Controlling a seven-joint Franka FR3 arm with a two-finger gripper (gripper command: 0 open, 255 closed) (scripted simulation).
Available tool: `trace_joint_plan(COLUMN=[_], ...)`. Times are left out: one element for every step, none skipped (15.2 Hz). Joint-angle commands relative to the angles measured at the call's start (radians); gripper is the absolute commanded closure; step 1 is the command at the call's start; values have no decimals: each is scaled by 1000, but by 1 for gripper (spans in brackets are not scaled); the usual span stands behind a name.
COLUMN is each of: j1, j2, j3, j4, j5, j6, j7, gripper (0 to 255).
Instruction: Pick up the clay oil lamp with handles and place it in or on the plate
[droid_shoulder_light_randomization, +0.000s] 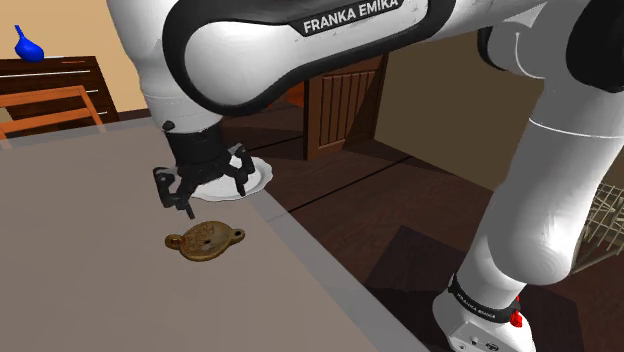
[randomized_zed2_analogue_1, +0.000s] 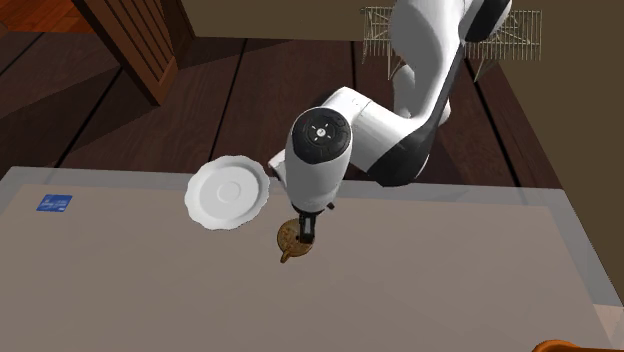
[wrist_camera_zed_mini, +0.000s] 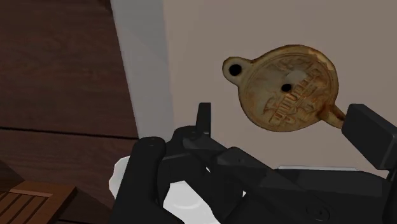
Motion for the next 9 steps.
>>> trace_joint_plan(j1=[31,54,78,105,134,157,156,153,151], j2=[103,153,204,255,305,344,343,343,343], j3=[14,15,14,10,4,-2,-5,-6,-7], j4=[87,135,186,239,296,342,328,314,301], j5=[-62,-92,-120,-147,-173,-191,-191,-191,-192], j6=[-17,-30,-45,-62,-80,-95,-81,-68,-55], j7=[79,113,145,174,201,219,219,220,222], gripper=[0,0,0,0,0,0,0,0,0])
